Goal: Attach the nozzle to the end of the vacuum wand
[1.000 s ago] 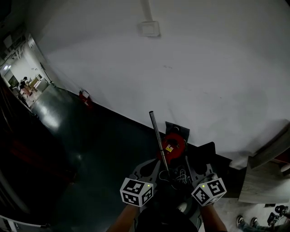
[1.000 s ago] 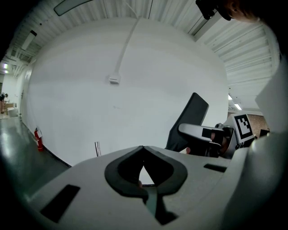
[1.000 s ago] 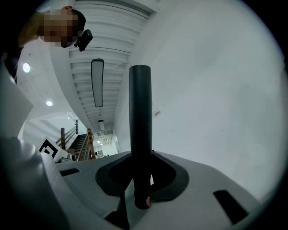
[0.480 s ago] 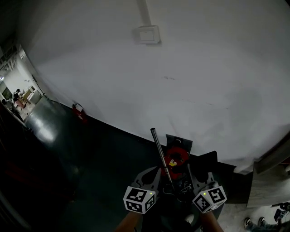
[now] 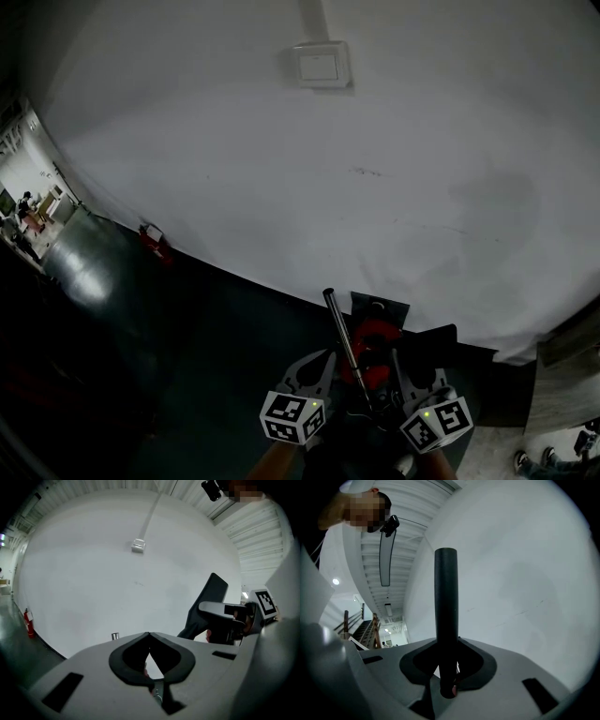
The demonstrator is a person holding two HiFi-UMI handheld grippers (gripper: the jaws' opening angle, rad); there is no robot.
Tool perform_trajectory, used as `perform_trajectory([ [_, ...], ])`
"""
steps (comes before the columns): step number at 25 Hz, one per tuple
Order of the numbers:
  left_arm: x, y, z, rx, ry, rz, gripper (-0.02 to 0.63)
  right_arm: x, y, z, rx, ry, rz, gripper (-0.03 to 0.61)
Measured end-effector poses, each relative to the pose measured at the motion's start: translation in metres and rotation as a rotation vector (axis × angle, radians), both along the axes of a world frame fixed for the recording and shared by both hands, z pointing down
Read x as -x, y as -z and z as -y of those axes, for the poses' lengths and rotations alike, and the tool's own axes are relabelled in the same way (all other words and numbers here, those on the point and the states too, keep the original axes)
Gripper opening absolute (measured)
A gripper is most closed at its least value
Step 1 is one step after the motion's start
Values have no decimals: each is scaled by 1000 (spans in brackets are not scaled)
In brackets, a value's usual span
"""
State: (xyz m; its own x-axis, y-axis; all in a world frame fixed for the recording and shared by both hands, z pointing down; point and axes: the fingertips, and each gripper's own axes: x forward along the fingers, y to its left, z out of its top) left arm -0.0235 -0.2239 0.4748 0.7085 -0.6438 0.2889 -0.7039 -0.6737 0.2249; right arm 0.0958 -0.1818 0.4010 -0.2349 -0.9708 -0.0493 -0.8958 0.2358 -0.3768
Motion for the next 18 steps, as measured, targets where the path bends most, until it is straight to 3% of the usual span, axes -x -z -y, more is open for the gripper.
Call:
perform_trajectory([
  [15, -8, -80, 101, 79, -13, -91, 6, -1, -25, 68, 4, -57, 7, 91],
  [18, -11, -90, 114, 92, -7, -93, 57, -7, -28, 74, 7, -72, 18, 91],
])
